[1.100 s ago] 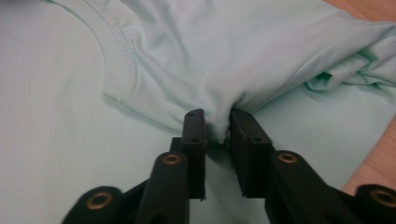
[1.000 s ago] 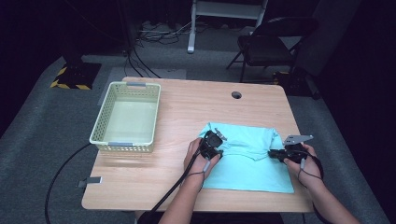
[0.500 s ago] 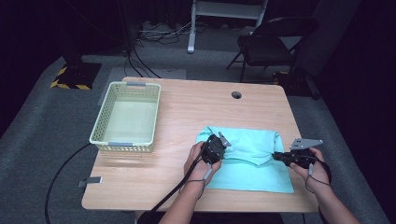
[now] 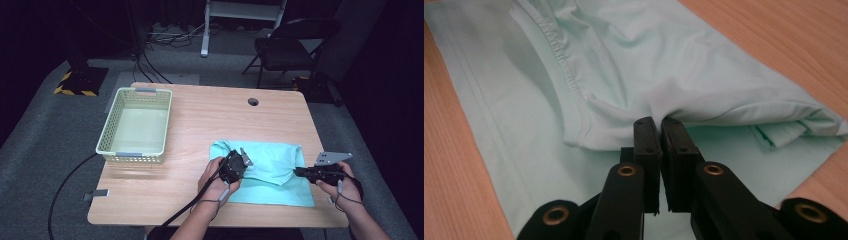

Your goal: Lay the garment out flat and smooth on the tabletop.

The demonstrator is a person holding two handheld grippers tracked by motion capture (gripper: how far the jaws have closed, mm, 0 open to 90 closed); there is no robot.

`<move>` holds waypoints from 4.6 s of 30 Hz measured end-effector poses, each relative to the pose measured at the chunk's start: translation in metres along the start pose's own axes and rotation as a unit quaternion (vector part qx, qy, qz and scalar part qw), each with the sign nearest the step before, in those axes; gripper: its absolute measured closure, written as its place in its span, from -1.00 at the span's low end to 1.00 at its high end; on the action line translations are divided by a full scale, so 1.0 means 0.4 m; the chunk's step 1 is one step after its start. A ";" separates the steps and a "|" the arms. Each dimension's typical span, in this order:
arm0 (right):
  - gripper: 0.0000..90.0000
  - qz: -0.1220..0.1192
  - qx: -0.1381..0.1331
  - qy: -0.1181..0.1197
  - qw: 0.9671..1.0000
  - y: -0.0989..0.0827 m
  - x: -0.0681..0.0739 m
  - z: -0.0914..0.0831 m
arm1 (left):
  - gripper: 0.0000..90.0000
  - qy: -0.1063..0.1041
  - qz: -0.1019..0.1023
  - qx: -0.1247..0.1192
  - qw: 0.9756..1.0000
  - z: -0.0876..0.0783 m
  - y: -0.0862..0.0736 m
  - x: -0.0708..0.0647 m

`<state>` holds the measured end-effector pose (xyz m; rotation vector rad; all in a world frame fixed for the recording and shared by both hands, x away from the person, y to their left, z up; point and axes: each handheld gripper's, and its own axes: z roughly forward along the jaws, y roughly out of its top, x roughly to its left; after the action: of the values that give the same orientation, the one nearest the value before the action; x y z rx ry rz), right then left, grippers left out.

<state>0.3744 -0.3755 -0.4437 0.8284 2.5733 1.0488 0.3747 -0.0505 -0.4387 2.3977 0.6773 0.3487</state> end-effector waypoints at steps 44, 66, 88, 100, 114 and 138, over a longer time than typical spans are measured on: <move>-0.18 -0.001 -0.008 0.008 1.000 -0.077 -0.023 0.116 | 0.36 0.010 -0.008 0.013 1.000 0.068 -0.094 -0.049; -0.18 0.000 -0.038 0.008 0.999 -0.162 0.076 0.051 | 0.00 0.009 0.001 -0.006 1.000 0.022 -0.147 -0.147; -0.17 0.000 -0.039 0.010 0.999 -0.162 0.076 0.051 | -0.09 0.004 -0.020 -0.055 0.998 -0.022 -0.048 -0.075; -0.13 -0.003 -0.040 0.015 0.999 -0.162 0.075 0.052 | -0.06 -0.007 -0.021 -0.049 0.999 0.018 0.022 -0.034; -0.05 -0.003 -0.042 0.013 0.999 -0.164 0.082 0.049 | -0.07 -0.008 -0.007 -0.053 0.999 0.055 0.093 -0.025; -0.04 -0.001 -0.042 0.015 0.999 -0.164 0.080 0.049 | 0.01 -0.023 -0.017 -0.015 0.999 0.218 0.112 -0.005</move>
<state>0.3294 -0.3838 -0.5041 0.7959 2.5346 1.1682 0.4247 -0.1248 -0.4787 2.3554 0.6861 0.2872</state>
